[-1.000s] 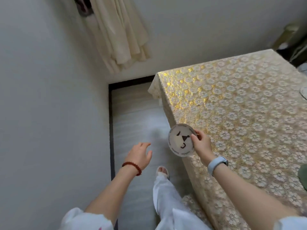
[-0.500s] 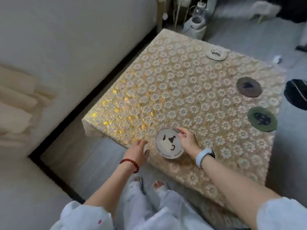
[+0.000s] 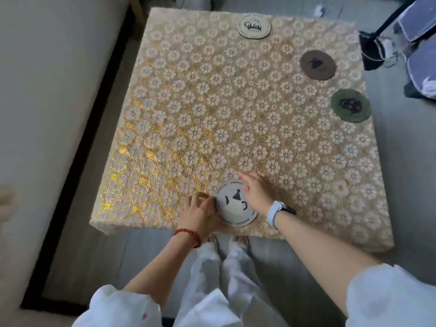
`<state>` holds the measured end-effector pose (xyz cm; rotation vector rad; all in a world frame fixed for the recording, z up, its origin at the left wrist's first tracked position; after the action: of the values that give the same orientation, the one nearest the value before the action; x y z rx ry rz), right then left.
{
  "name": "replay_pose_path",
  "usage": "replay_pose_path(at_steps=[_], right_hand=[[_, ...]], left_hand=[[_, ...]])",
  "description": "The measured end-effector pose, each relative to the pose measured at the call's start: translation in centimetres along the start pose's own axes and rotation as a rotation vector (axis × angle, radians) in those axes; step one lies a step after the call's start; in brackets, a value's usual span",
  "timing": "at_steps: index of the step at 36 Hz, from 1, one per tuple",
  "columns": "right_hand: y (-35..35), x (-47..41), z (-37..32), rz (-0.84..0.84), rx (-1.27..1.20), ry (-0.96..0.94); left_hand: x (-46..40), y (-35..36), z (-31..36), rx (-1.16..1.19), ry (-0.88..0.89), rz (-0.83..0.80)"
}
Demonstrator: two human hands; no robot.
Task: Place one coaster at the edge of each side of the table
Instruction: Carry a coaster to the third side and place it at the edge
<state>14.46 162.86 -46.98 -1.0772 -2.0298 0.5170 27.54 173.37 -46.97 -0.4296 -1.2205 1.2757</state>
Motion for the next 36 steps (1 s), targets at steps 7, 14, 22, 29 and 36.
replay_pose_path(at_steps=[7,14,22,29,36], right_hand=[[-0.6,2.7,1.4,0.08,0.07,-0.034],[-0.1,5.5,4.6,-0.006,0.455,-0.096],[0.4,5.1,5.6,-0.058,0.493,-0.13],[-0.2,5.4,5.7,-0.056,0.462,-0.128],[-0.9,5.8,6.0,-0.054,0.479,-0.136]], left_hand=[[-0.6,0.5,-1.0,-0.055,-0.002,0.051],[-2.3,1.4,-1.7,-0.158,0.039,-0.027],[-2.0,1.7,-1.6,-0.252,0.079,-0.005],[-1.7,2.2,-1.1,-0.222,0.076,0.001],[-0.9,2.7,-0.5,-0.214,0.064,0.032]])
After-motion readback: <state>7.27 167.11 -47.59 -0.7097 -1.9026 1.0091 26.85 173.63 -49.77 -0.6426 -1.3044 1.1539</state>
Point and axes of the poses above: each hand's wrist, its own x-axis away from the middle knuckle, its own y-axis out of the palm, z = x × y, the point moved 9 cm from there along -x, towards the middle knuckle, and after that the axes turned 5 degrees about -x, right-handed, at the moved point
